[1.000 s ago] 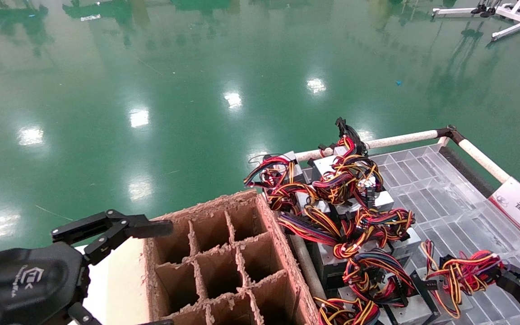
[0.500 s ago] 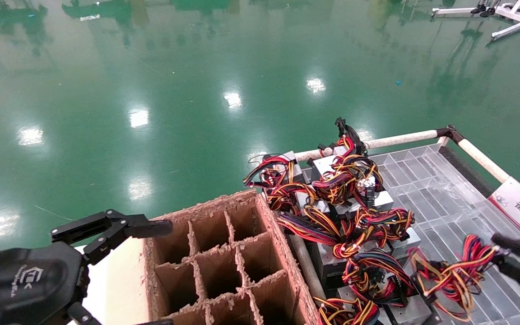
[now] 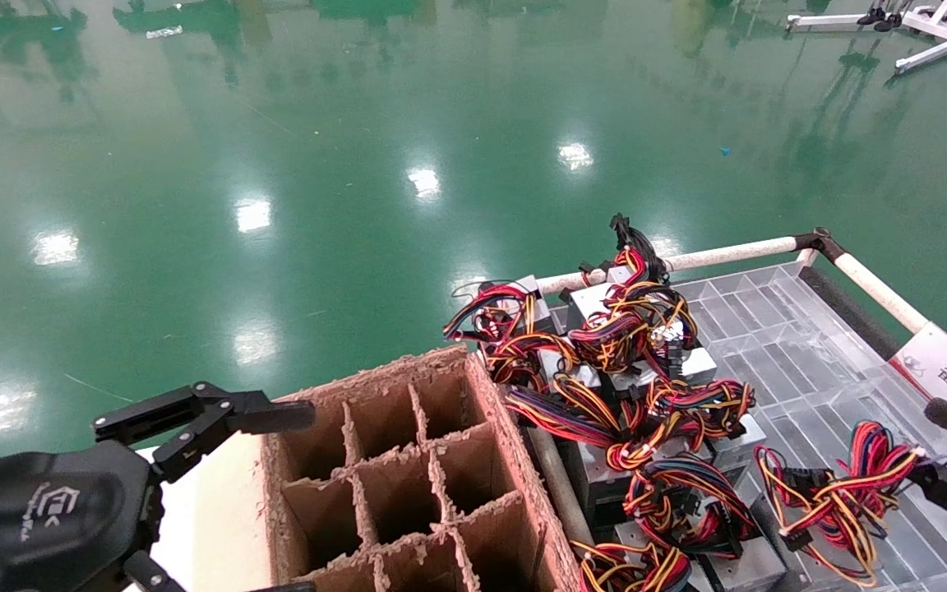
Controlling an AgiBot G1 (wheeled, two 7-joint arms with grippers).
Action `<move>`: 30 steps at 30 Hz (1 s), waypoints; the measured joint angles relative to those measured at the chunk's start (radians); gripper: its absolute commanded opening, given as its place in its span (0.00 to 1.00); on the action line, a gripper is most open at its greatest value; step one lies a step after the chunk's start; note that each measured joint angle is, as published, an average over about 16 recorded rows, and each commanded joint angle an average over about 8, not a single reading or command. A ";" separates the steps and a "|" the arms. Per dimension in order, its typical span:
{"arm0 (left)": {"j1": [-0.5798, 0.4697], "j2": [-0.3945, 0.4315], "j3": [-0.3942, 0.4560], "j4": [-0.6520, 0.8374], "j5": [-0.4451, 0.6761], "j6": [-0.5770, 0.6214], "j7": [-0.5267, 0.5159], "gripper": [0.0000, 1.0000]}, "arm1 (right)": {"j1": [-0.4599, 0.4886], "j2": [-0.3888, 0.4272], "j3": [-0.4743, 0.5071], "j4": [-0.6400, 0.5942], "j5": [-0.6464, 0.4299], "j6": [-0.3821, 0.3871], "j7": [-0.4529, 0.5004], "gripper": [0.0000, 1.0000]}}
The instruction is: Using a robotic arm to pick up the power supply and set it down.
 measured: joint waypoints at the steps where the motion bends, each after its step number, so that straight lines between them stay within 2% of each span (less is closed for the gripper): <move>1: 0.000 0.000 0.000 0.000 0.000 0.000 0.000 1.00 | 0.000 -0.001 0.000 -0.001 0.000 0.000 0.000 1.00; 13: 0.000 0.000 0.000 0.000 0.000 0.000 0.000 1.00 | -0.001 -0.014 0.000 -0.016 0.001 0.003 -0.005 1.00; 23: 0.000 0.000 0.000 0.000 0.000 0.000 0.000 1.00 | 0.005 -0.062 -0.003 -0.067 -0.002 0.015 -0.020 1.00; 30: 0.000 0.000 0.000 0.000 0.000 0.000 0.000 1.00 | 0.033 -0.086 -0.030 -0.123 -0.055 0.031 -0.038 1.00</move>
